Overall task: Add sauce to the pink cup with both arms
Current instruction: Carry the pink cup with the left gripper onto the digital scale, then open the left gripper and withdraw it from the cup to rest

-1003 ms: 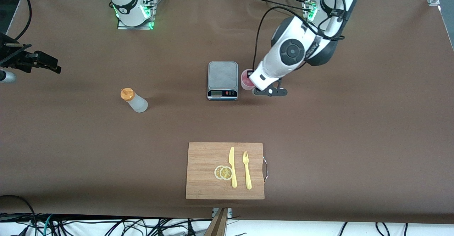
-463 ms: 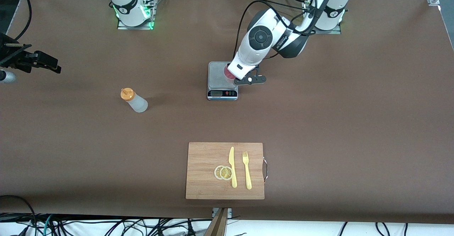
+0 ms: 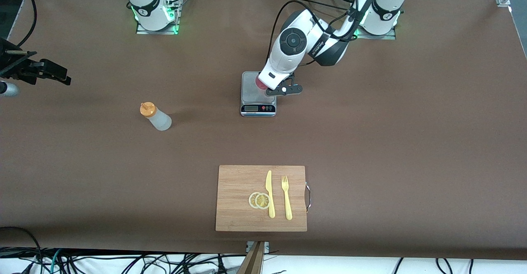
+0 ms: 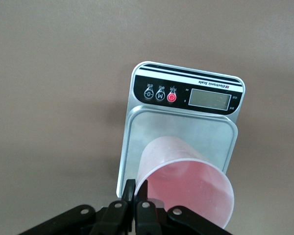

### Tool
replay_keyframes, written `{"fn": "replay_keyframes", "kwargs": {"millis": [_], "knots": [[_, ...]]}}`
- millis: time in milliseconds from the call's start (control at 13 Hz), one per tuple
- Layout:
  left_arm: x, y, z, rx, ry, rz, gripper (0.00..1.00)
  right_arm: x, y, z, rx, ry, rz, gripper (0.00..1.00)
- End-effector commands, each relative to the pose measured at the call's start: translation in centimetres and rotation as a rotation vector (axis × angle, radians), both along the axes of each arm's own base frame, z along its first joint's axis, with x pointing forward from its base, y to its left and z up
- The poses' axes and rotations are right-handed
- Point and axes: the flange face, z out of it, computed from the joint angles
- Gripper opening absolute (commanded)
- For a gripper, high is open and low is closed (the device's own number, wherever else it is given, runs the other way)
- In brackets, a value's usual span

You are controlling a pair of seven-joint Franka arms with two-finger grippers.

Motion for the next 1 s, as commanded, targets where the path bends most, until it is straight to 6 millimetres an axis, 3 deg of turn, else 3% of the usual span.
{"fn": "replay_keyframes", "kwargs": {"millis": [0, 154, 231, 309, 386, 694, 926], "knots": [[-0.7, -0.8, -1.4, -0.004, -0.01, 0.036, 0.0, 0.0, -0.1, 0.6, -0.006, 0.003, -0.001, 1.0], [-0.9, -1.0, -2.0, 0.001, -0.008, 0.042, 0.0, 0.0, 0.1, 0.6, -0.006, 0.001, 0.001, 1.0], [-0.8, -0.9, -1.9, 0.0, -0.008, 0.046, 0.25, -0.1, 0.1, 0.6, -0.006, 0.003, 0.001, 1.0], [-0.7, -0.8, -1.8, 0.002, -0.006, 0.047, 0.57, -0.1, 0.1, 0.6, -0.006, 0.003, 0.001, 1.0], [-0.5, -0.7, -1.4, -0.001, -0.008, 0.05, 0.96, -0.1, 0.3, 0.8, -0.007, 0.0, -0.002, 1.0], [1.1, -0.1, 2.5, -0.011, 0.004, 0.046, 1.0, -0.1, 0.1, 0.7, -0.007, 0.002, -0.011, 1.0], [6.5, 2.2, 9.9, 0.002, 0.028, 0.059, 1.0, 0.0, 0.5, 0.6, -0.007, 0.003, -0.001, 1.0]]}}
